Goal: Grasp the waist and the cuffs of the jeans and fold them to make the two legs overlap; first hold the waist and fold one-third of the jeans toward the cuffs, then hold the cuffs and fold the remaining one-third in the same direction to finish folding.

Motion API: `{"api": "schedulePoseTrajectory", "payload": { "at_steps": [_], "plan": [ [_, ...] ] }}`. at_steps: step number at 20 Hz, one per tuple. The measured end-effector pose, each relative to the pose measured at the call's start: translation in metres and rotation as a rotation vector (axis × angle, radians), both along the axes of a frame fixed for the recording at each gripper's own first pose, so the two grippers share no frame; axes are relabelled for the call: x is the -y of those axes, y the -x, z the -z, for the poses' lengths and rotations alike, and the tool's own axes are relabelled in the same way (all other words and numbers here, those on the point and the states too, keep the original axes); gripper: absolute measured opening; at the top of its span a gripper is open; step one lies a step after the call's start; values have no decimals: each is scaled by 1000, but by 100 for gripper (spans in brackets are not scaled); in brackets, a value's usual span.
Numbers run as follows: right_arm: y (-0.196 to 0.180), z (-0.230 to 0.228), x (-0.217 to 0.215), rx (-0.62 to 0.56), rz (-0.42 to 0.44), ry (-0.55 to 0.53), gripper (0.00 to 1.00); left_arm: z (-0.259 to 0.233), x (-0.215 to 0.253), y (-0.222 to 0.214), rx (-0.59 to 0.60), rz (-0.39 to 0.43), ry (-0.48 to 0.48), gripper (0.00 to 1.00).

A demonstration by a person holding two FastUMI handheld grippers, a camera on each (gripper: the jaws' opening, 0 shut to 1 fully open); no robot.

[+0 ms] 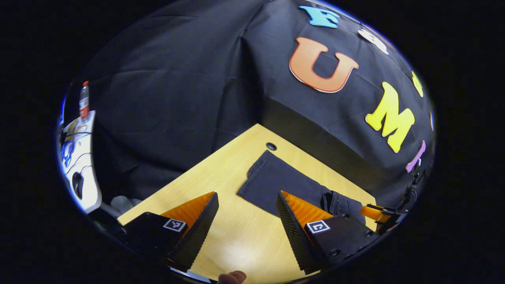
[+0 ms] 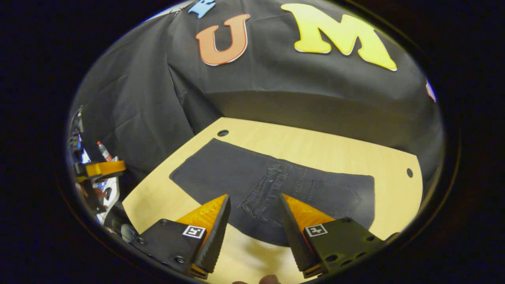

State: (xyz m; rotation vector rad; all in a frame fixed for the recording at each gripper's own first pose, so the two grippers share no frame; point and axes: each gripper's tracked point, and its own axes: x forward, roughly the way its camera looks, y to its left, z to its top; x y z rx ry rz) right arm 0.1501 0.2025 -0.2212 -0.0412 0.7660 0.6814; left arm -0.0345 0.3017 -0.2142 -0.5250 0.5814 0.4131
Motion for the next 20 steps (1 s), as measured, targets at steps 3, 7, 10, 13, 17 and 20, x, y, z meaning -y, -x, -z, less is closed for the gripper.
{"api": "schedulePoseTrajectory", "payload": {
  "at_steps": [3,7,10,13,17,20],
  "plan": [
    [16,-15,40,-24,-3,10,72,17,-5,-41,-15,184,41,95],
    [32,-7,91,-117,88,10,77,58,-24,-81,-150,414,-126,95],
    [39,5,120,-170,156,3,72,89,-30,-102,-238,526,-146,95],
    [33,17,152,-206,234,27,79,112,-28,-113,-289,572,-88,95],
    [25,29,178,-242,316,35,79,141,-43,-129,-355,595,-114,95],
    [26,35,185,-259,337,46,79,150,-39,-135,-384,632,-102,95]
  ]
}}
